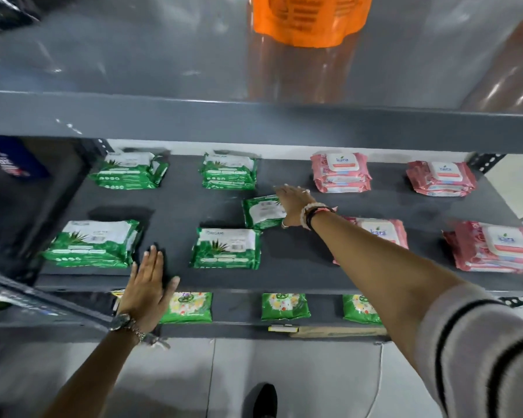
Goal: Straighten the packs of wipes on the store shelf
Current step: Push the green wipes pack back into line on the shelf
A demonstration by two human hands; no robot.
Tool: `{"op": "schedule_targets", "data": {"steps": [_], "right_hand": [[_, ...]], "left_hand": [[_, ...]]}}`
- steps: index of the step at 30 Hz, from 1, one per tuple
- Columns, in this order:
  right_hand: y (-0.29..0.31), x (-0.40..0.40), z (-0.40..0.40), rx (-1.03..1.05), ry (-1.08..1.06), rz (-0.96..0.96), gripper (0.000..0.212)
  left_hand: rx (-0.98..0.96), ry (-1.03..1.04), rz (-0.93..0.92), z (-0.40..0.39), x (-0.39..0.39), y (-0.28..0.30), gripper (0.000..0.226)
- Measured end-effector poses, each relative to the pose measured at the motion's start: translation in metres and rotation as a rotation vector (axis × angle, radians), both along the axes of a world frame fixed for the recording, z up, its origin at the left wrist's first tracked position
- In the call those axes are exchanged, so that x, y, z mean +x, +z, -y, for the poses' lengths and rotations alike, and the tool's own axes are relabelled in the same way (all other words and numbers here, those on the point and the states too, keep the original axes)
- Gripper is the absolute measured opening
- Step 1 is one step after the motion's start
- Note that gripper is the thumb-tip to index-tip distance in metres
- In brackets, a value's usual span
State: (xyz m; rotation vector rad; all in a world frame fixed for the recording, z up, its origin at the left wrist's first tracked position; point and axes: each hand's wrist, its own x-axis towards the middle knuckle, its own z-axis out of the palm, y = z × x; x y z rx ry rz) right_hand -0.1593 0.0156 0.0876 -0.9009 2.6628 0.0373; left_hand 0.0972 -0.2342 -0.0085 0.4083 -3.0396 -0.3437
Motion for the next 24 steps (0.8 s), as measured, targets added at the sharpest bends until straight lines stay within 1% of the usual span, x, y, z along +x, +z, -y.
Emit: {"op": "schedule_targets", "data": {"steps": [3, 10, 12, 15, 20, 22, 24], "right_hand": [[0.004, -0.001, 0.003, -0.042, -0.032, 0.012, 0.078], [0.018, 0.018, 0.006, -0.235, -0.134, -0.02, 0.079], [0.025, 0.03, 0.013, -0.282, -0.122, -0.023, 0.08], [0.034, 0.056, 0.027, -0.318, -0.061, 0.022, 0.08], [0.03, 0.094, 0.048, -0.276, 0.047, 0.023, 0.075], [0.024, 0.101, 0.053, -0.208, 0.083, 0.012, 0.078], [0.022, 0.103, 0.056, -0.143, 0.106, 0.023, 0.085]], "left_hand": [[-0.008, 0.011, -0.018, -0.003, 0.001, -0.003, 0.08], [0.006, 0.028, -0.042, -0.006, 0.002, -0.002, 0.074], [0.009, 0.034, -0.047, -0.007, 0.003, -0.001, 0.071], [0.015, 0.045, -0.052, -0.009, 0.003, 0.0, 0.068], [0.022, 0.051, -0.052, -0.01, 0.004, 0.001, 0.069], [0.018, 0.051, -0.053, -0.009, 0.004, 0.001, 0.068], [0.019, 0.055, -0.058, -0.009, 0.004, 0.0, 0.066]]}}
